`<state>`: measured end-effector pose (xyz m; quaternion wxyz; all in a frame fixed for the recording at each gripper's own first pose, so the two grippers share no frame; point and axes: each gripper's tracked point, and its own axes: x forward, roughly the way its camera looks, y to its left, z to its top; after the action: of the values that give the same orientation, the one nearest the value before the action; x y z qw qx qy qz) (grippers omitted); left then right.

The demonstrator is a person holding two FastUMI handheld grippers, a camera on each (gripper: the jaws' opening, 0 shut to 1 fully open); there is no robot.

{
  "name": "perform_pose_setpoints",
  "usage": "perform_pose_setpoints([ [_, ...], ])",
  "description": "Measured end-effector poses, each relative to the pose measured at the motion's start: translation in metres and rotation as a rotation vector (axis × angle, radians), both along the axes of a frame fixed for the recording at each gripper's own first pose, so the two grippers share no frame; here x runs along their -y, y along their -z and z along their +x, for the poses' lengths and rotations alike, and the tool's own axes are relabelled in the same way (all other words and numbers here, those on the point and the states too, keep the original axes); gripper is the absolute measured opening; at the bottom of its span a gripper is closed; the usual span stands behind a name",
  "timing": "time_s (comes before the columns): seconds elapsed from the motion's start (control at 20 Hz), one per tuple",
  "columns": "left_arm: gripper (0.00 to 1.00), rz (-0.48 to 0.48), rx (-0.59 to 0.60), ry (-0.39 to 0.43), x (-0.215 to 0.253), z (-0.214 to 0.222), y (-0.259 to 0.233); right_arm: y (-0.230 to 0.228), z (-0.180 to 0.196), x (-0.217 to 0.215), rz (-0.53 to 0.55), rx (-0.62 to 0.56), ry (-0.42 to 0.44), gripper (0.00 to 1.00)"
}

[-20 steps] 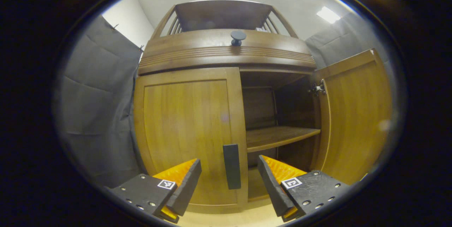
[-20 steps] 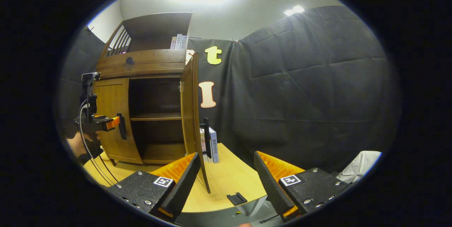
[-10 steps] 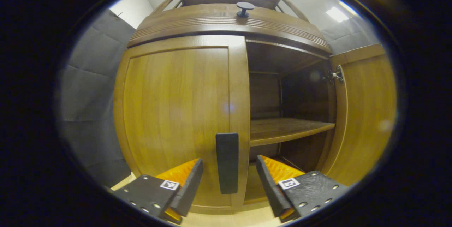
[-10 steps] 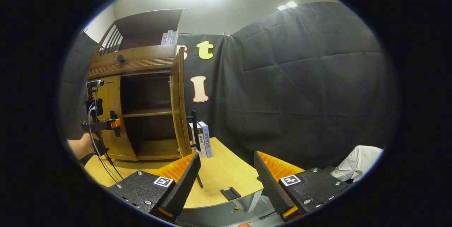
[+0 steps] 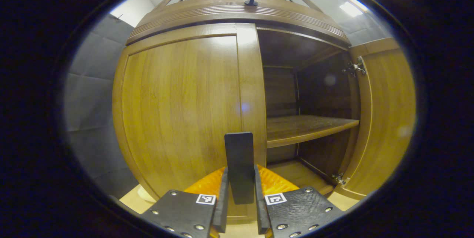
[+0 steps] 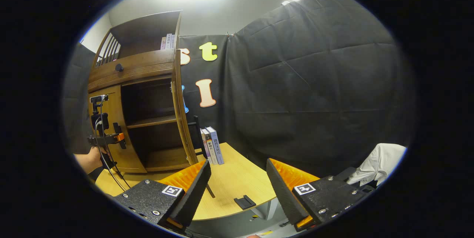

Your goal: Open the right door of the double-door shoe cabinet with the right hand, and open the left door with the left hand.

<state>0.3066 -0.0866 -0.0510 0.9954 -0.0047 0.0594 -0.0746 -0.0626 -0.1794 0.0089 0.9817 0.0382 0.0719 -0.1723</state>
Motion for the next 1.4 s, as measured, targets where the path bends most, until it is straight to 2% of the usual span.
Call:
perform_pose_setpoints([
  [0.1, 0.33, -0.003, -0.001, 0.0, 0.0, -0.004, -0.001, -0.001, 0.004, -0.003, -0.012, 0.001, -0.018, 0.93],
  [0.3, 0.19, -0.01, -0.007, 0.002, -0.003, -0.011, -0.006, 0.003, 0.014, -0.009, -0.01, -0.001, -0.053, 0.93],
  [1.05, 0.19, -0.007, 0.001, 0.029, -0.009, -0.02, -0.042, 0.015, 0.066, -0.059, -0.004, 0.016, -0.214, 0.93],
  [1.2, 0.29, -0.017, -0.006, 0.026, -0.01, -0.017, -0.042, 0.017, 0.075, -0.07, -0.006, 0.018, -0.243, 0.94],
  [1.4, 0.29, -0.028, -0.016, 0.012, -0.019, -0.017, -0.052, 0.02, 0.085, -0.087, 0.002, 0.016, -0.285, 0.94],
])
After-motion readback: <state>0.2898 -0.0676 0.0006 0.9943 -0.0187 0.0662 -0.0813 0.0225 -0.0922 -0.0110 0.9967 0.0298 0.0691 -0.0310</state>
